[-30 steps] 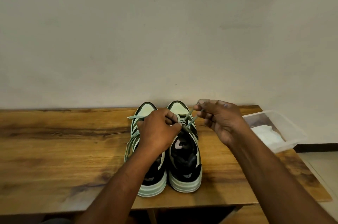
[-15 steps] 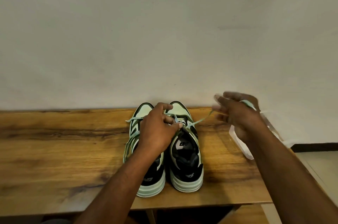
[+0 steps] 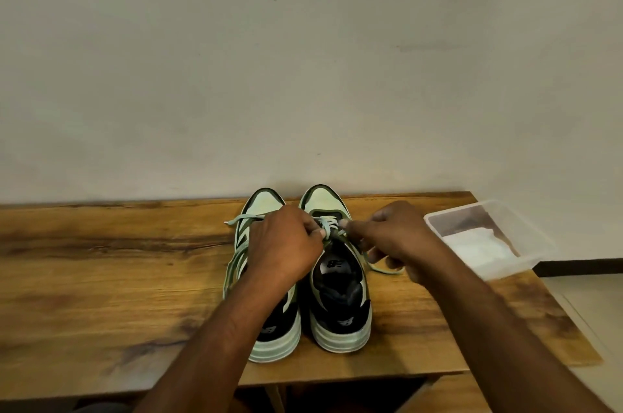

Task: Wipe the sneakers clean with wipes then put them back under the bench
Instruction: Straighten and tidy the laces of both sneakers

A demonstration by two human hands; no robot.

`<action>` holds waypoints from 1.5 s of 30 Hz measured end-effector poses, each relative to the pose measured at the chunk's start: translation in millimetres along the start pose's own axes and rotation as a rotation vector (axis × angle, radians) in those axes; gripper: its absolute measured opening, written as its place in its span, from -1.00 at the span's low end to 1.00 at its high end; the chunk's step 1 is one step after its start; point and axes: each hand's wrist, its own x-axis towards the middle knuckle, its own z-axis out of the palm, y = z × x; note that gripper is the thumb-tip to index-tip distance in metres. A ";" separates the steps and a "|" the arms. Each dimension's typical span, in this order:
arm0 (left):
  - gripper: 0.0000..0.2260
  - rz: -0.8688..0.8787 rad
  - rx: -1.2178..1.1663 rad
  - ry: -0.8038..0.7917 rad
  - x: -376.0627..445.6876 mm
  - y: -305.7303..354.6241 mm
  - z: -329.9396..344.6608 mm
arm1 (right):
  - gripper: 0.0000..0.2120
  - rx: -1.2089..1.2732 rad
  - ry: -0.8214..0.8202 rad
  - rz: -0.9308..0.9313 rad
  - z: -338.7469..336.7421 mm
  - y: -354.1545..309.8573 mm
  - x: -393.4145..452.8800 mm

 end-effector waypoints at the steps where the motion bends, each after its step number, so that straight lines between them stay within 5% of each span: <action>1: -0.93 -0.008 -0.020 -0.016 1.1 0.5 1.0 | -0.64 0.025 0.008 0.000 7.8 -0.1 -0.6; 15: -0.85 -0.081 -0.399 -0.084 6.8 -5.9 11.4 | -0.85 0.518 -0.011 0.181 35.0 9.8 12.3; 45: -0.95 0.025 -0.751 0.013 5.8 4.1 -2.3 | -0.70 0.616 -0.113 -0.050 16.4 -5.3 5.0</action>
